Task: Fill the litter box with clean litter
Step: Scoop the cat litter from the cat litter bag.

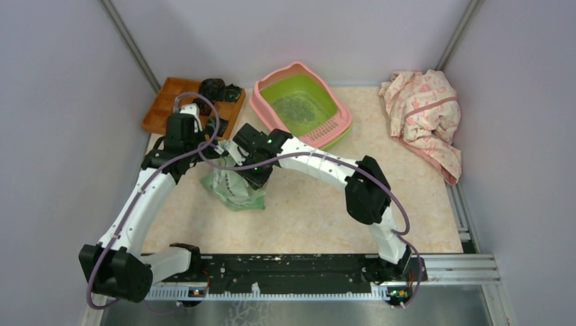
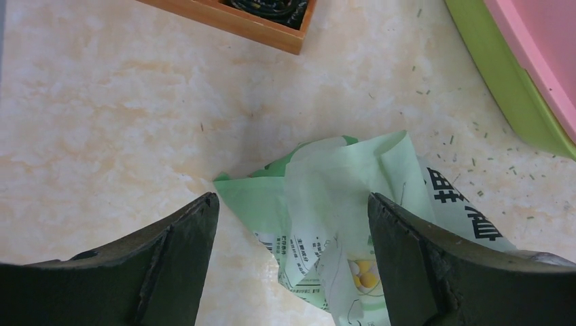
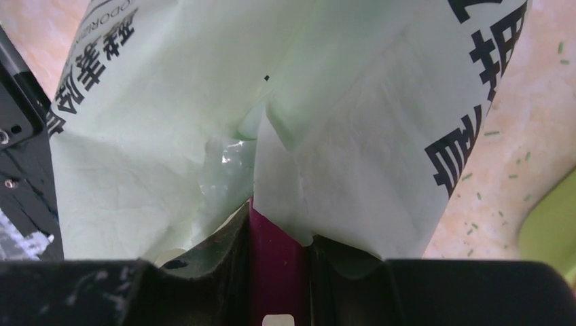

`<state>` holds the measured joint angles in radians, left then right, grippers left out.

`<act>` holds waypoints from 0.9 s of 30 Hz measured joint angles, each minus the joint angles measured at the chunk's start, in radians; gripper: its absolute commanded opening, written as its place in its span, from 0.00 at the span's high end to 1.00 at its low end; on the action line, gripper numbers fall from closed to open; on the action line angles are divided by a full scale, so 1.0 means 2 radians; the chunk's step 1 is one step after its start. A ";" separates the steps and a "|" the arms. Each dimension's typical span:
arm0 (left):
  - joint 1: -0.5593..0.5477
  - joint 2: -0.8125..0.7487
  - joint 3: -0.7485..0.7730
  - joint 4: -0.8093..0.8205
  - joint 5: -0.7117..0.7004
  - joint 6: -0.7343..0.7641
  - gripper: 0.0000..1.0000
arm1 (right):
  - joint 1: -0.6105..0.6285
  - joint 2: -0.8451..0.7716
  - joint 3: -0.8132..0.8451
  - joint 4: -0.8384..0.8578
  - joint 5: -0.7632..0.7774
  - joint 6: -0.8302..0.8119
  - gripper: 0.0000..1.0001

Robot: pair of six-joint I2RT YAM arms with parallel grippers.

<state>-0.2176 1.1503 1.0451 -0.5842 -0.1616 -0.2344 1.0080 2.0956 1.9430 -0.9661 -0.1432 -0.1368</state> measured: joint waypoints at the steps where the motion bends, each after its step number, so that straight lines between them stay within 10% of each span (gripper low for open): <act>1: 0.000 -0.002 0.000 0.000 -0.004 -0.001 0.13 | 0.001 -0.003 -0.011 0.017 -0.003 0.004 1.00; 27: -0.011 -0.144 -0.004 0.015 -0.135 -0.067 0.10 | 0.008 -0.053 -0.173 0.226 -0.005 0.054 1.00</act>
<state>-0.2405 0.8616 1.0374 -0.5545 -0.4316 -0.3687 1.0248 1.9892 1.5970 -0.5133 -0.1535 -0.0280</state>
